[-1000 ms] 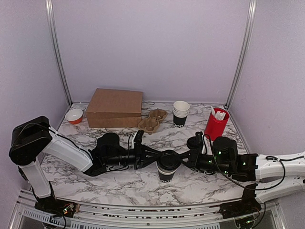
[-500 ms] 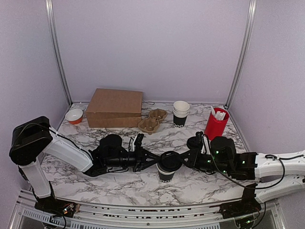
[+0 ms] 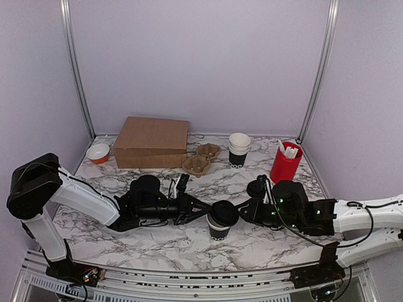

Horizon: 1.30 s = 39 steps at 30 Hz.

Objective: Pack the takeout coffee

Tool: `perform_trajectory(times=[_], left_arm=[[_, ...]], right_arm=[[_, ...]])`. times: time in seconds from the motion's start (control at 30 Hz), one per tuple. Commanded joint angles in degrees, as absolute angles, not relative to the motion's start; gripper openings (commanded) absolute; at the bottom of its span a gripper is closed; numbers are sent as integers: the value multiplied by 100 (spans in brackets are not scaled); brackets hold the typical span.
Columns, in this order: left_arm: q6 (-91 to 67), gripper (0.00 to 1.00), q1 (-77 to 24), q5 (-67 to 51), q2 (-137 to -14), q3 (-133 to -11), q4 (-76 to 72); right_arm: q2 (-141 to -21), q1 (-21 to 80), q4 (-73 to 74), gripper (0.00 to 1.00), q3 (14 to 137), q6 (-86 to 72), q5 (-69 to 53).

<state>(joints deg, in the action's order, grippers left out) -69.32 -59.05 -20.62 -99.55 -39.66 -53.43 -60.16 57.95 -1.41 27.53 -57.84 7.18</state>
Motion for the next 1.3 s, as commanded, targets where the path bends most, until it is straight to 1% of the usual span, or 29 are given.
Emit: perform_trajectory(times=[0.0,0.3,0.47,0.7,0.97,1.27], left_arm=[[-6646,16,-5909,-1942,-9661,-4039,-4981],[-6409,22,-5868,-1724,-9403,-3936,-4558],[-6312,28,-5864,-1712,-9300,-3882,-4430],[-6254,39,-5920,-1765,-9357,-3900,-4377],[-6249,48,-5969,-1773,-9381,-3930,-4370],[-6288,53,-6086,-1758,-9451,-4023,-4253]], right_arm=[[-6074,5775,32,31,3025,-5641,835],[-6082,5792,109,31,3152,-5557,817],[-6087,5842,195,31,3271,-5503,835],[-6222,5943,251,31,3423,-5455,902],[-6276,6025,473,31,3531,-5435,1116],[-6405,6224,649,31,3725,-5391,1284]])
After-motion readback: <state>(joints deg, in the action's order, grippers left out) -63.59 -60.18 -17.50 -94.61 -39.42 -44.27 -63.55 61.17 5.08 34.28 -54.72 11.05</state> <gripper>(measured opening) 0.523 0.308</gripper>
